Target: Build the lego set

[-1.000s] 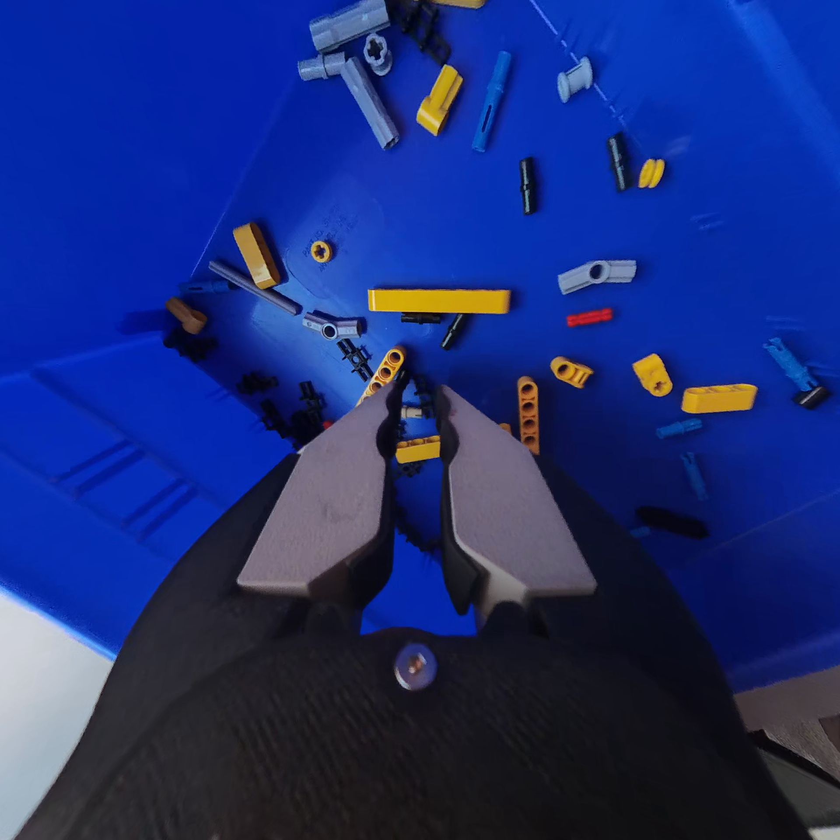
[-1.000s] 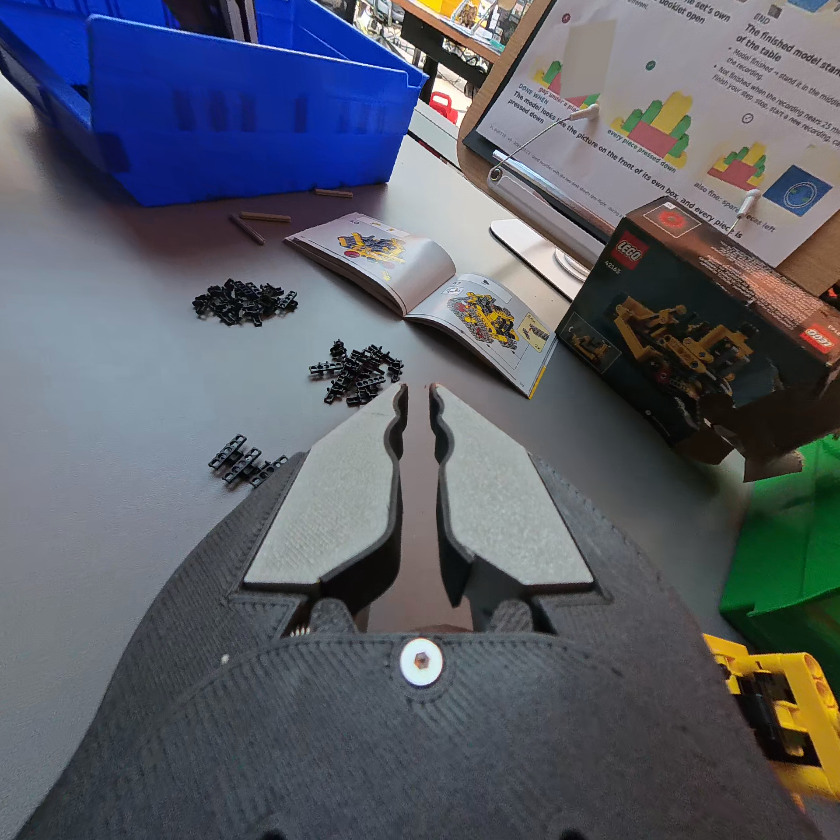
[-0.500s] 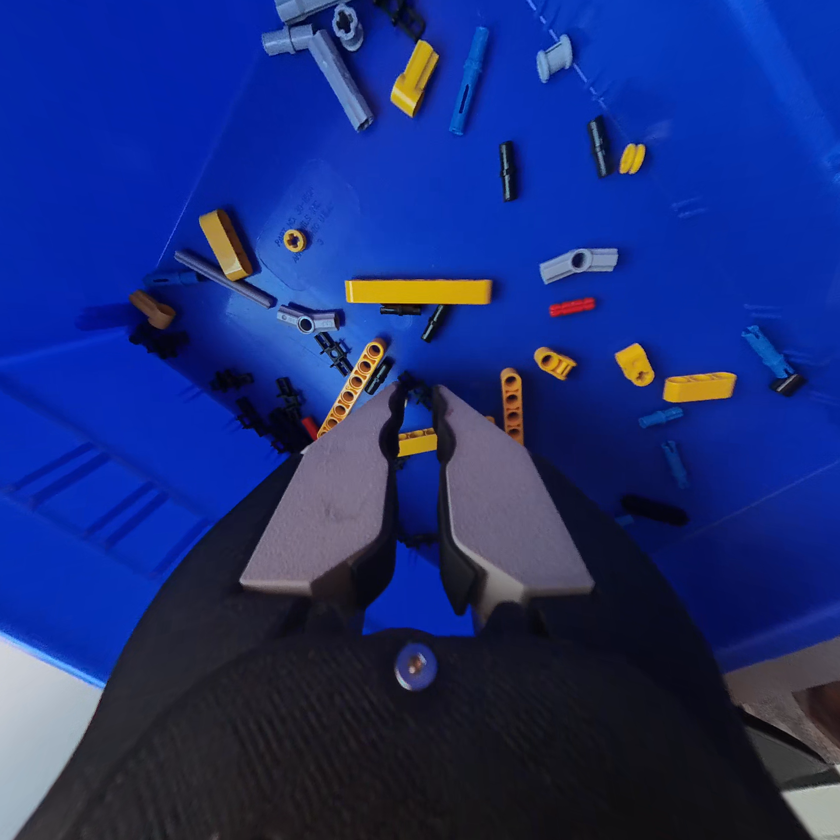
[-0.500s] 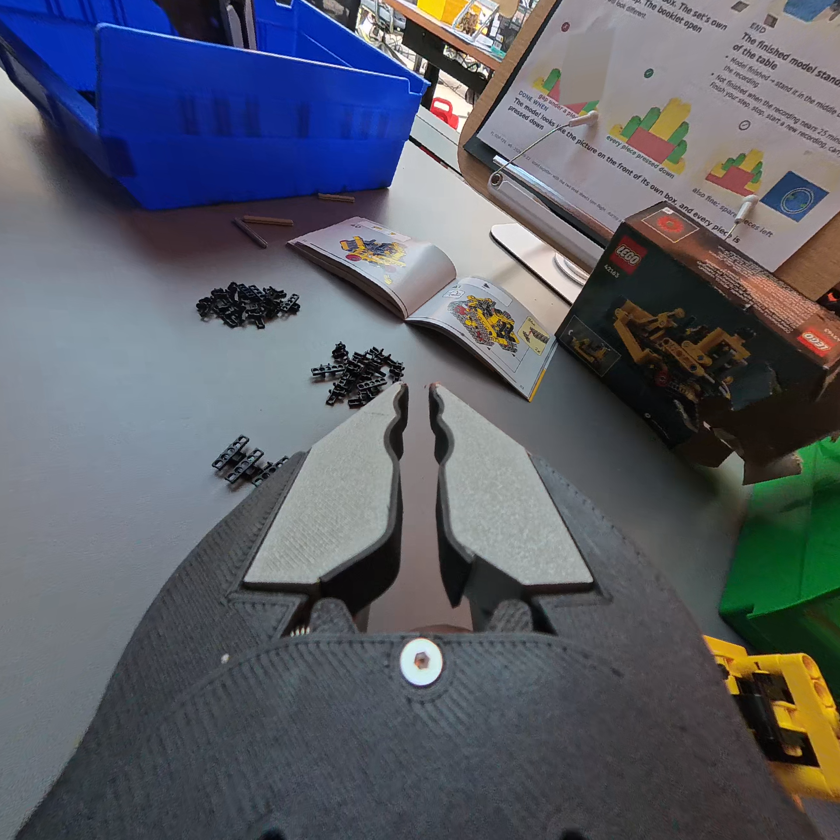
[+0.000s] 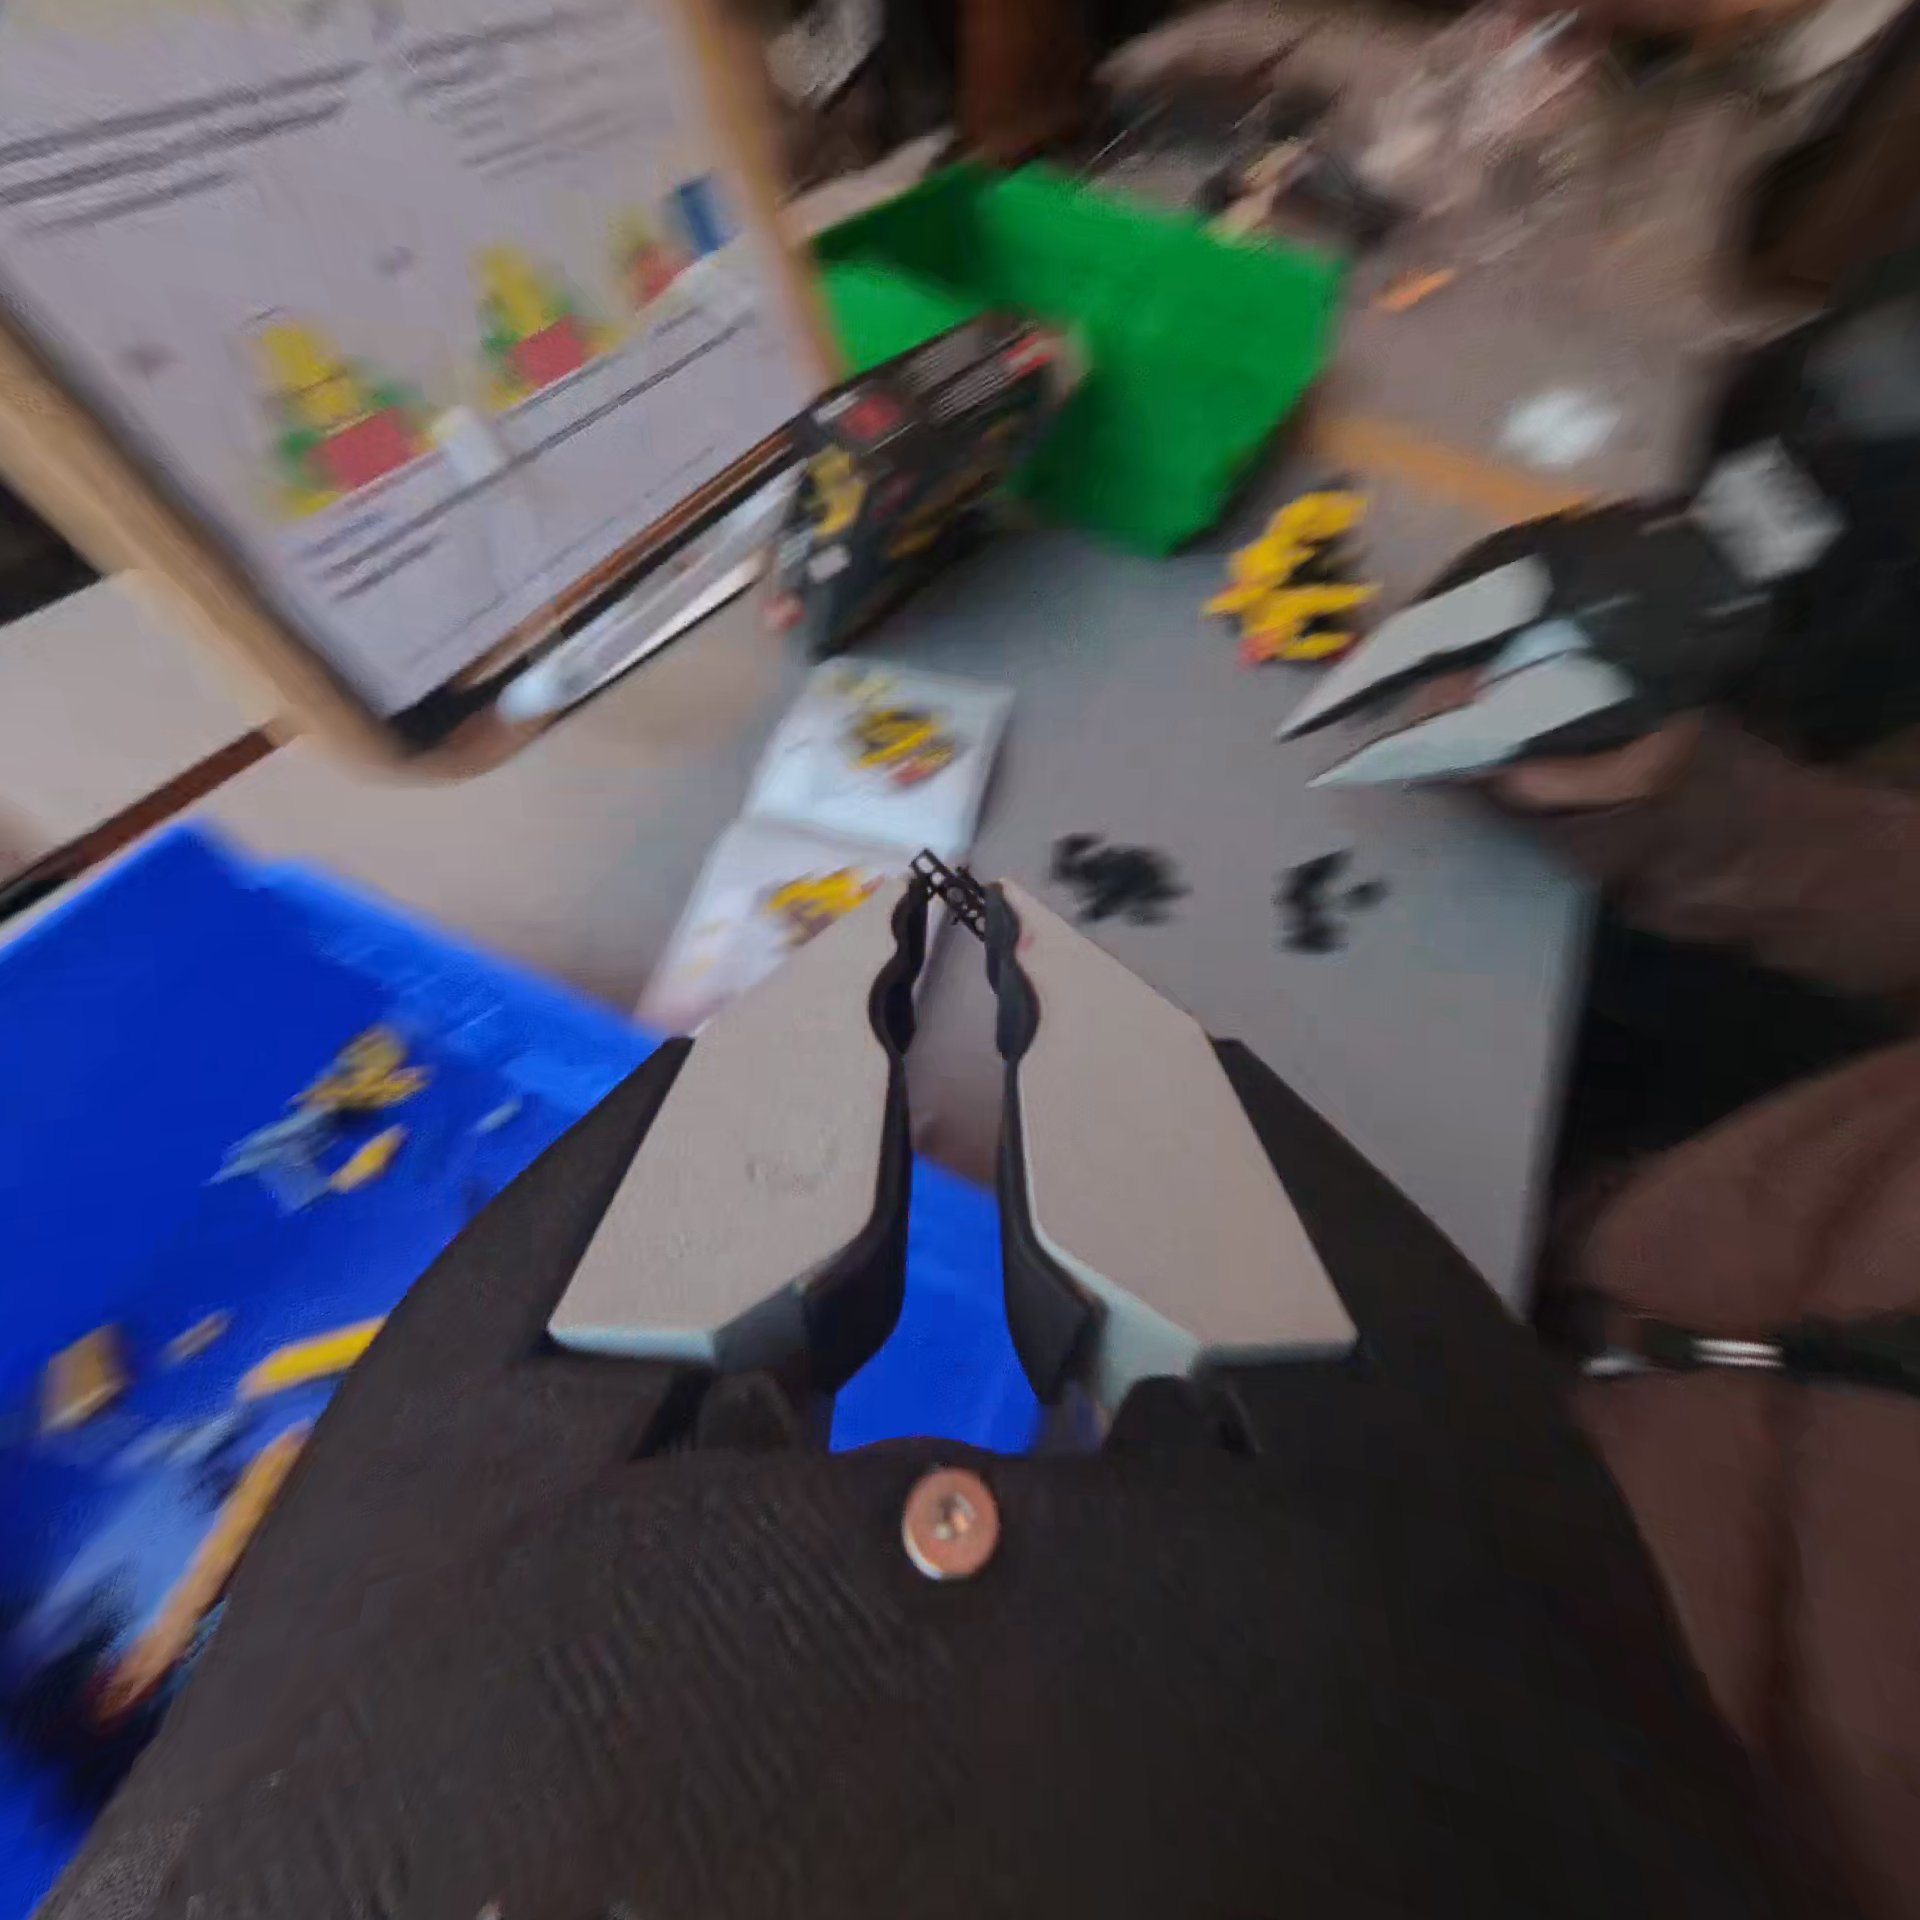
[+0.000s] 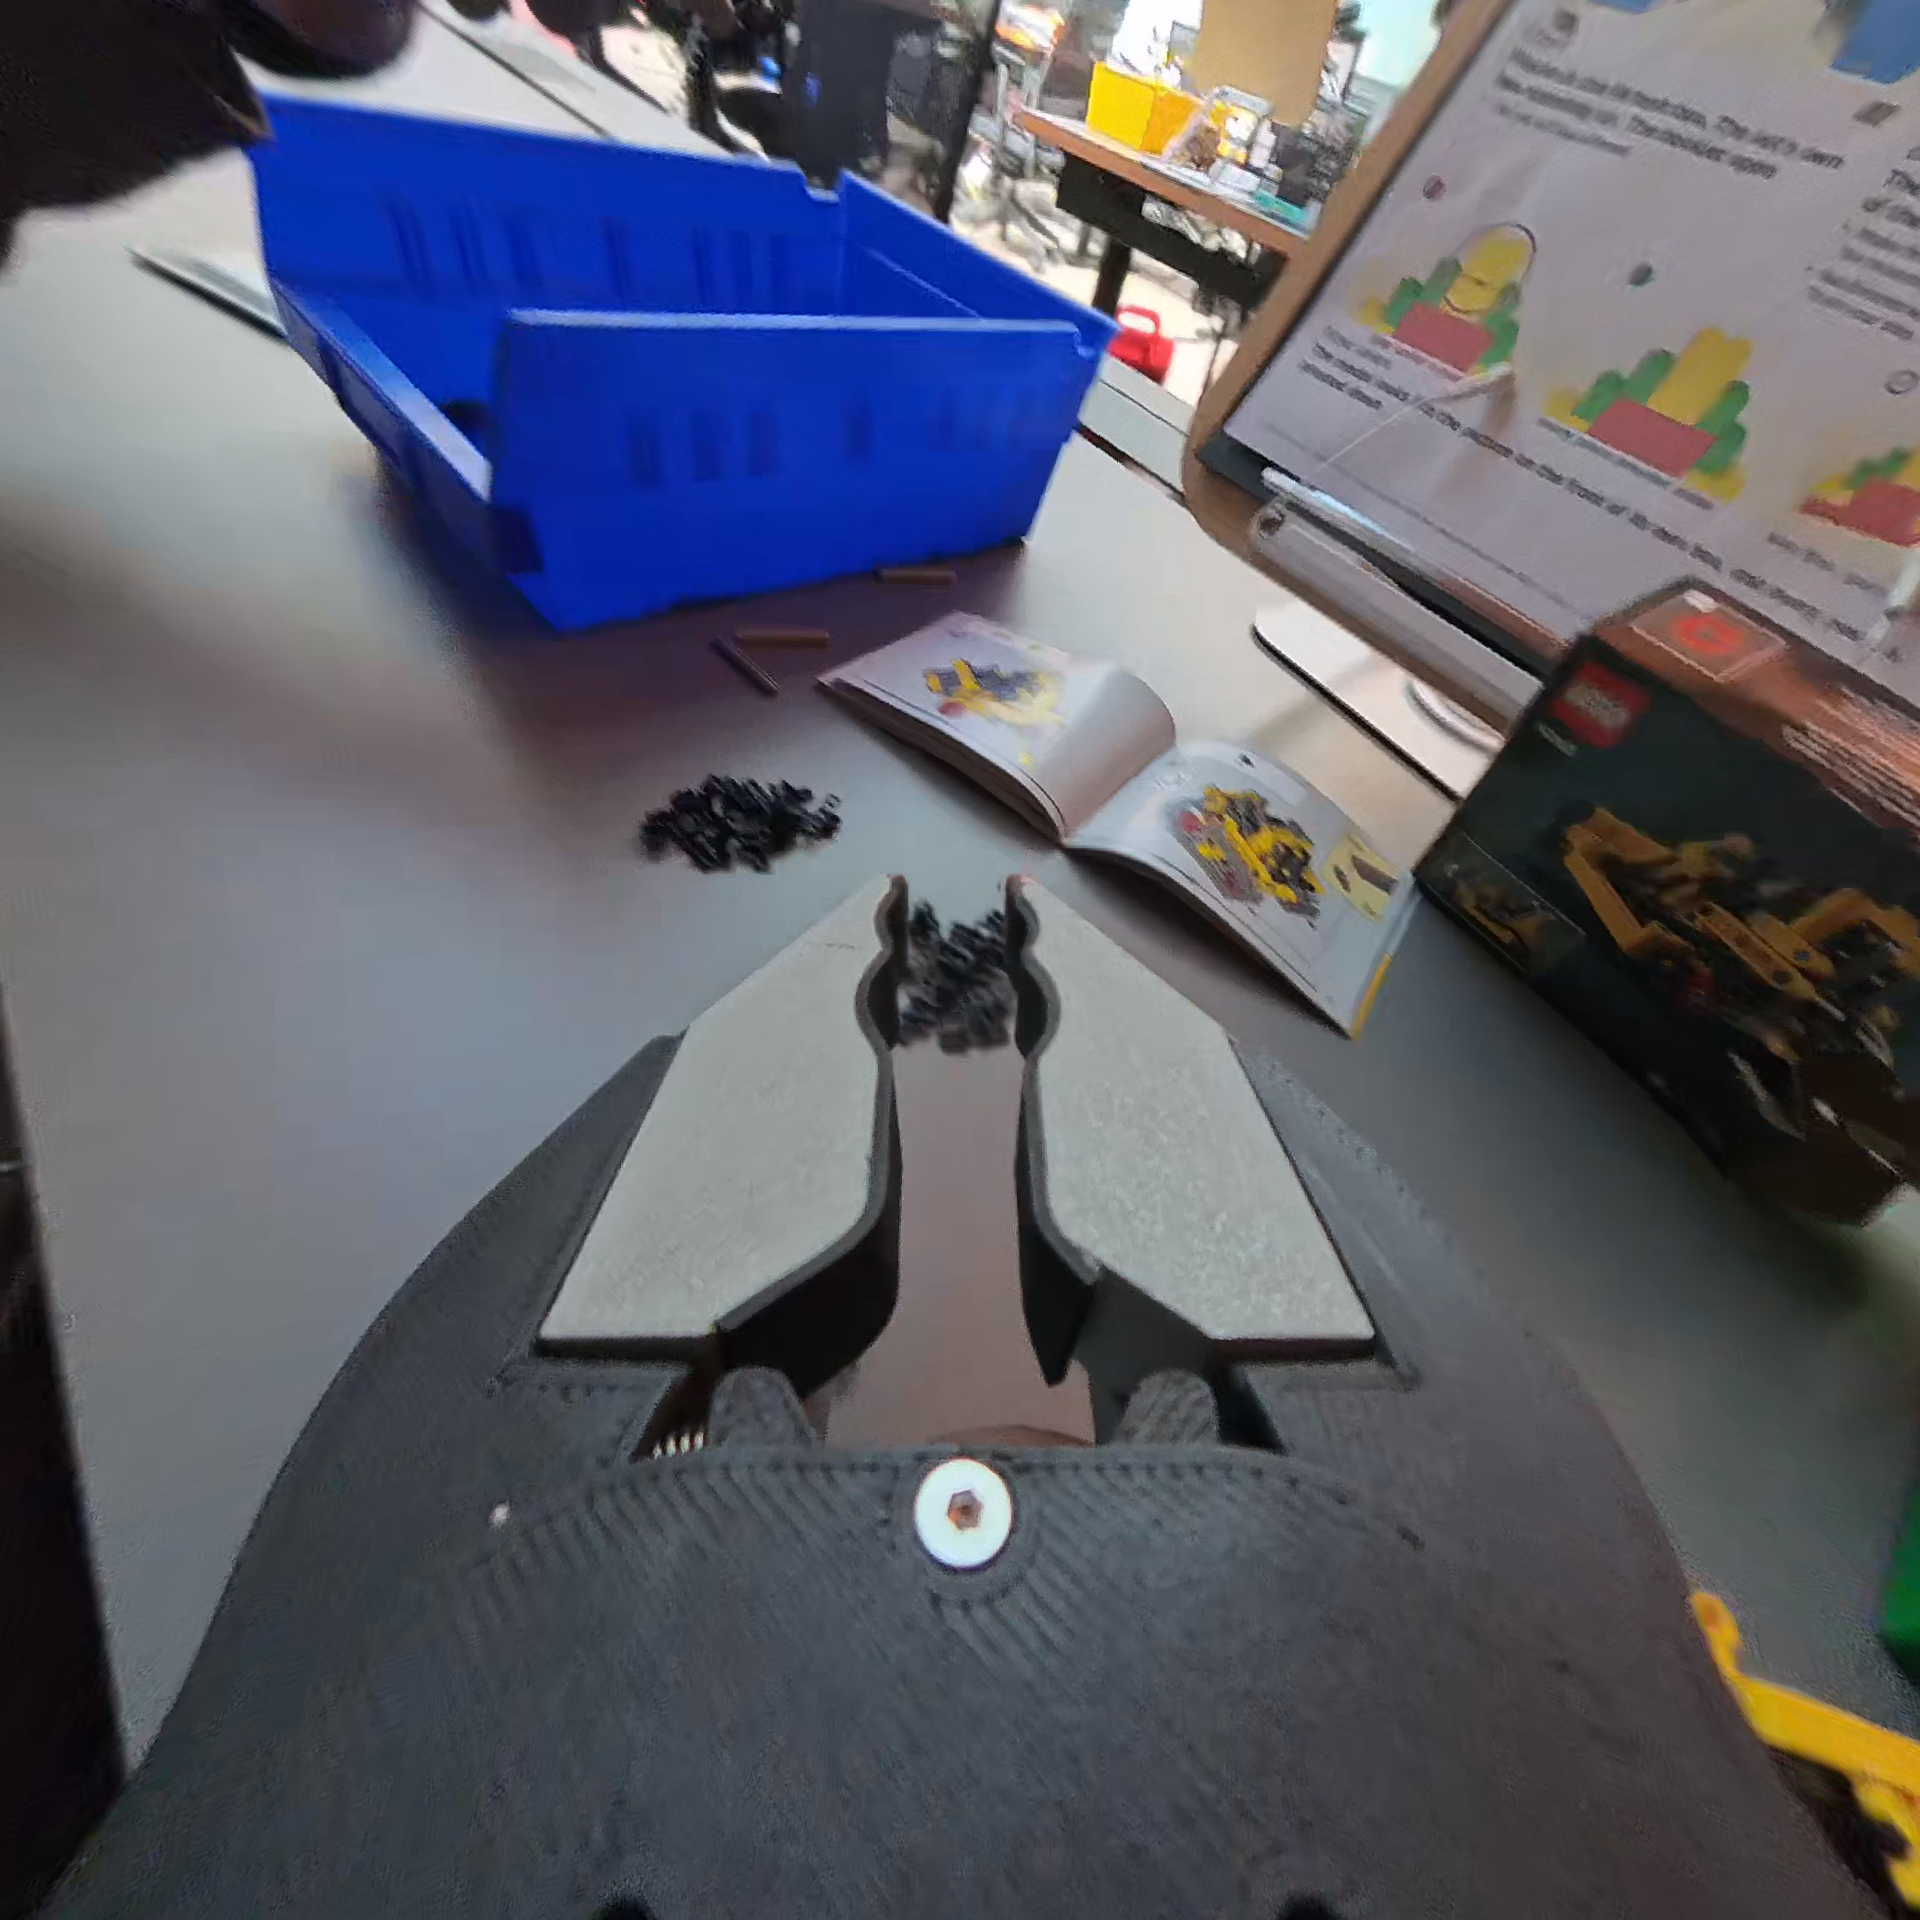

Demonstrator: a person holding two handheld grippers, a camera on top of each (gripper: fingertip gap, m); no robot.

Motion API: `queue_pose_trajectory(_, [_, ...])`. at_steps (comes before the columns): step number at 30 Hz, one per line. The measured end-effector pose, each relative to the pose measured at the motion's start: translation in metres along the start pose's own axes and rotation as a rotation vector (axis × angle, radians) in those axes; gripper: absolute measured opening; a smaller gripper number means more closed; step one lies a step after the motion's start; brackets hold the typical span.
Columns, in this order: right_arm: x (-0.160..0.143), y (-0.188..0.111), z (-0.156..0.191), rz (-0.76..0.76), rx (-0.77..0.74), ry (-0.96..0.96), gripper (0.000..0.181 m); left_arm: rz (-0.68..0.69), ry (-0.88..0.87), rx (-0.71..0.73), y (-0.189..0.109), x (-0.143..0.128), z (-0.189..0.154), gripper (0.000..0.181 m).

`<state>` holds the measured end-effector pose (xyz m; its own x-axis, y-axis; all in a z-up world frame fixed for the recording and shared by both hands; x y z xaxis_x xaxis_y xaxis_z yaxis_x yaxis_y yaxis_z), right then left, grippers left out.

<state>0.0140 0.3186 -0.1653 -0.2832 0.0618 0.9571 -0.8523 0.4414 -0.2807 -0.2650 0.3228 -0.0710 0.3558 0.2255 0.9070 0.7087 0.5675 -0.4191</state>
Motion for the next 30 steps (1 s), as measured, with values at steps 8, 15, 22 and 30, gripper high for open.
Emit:
queue_pose_trajectory(8, [0.082,-0.002,0.085,-0.152,0.103,-0.297,0.02,-0.259,-0.275,-0.622,0.032,0.005,-0.106,0.007])
queue_pose_trajectory(15, [0.088,-0.004,0.104,-0.154,0.043,-0.409,0.021,-0.29,-0.379,-0.702,0.043,-0.002,-0.122,0.008])
queue_pose_trajectory(22, [0.087,-0.004,0.106,-0.164,0.037,-0.314,0.02,-0.289,-0.354,-0.705,0.045,-0.001,-0.132,0.007])
queue_pose_trajectory(30, [0.078,-0.005,0.105,-0.153,0.064,-0.248,0.012,-0.256,-0.364,-0.684,0.052,-0.004,-0.133,0.006])
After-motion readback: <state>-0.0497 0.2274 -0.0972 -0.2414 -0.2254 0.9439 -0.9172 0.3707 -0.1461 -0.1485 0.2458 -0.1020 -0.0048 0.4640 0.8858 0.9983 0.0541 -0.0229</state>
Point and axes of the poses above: each gripper's, where its closed fingertips meet, y out along the fingers, x out of its top, z = x × y across the jaws, the point moved 6 cm from there along -y, back along the fingers, and after that the axes turned 8 degrees about y, right-handed, at the moved point
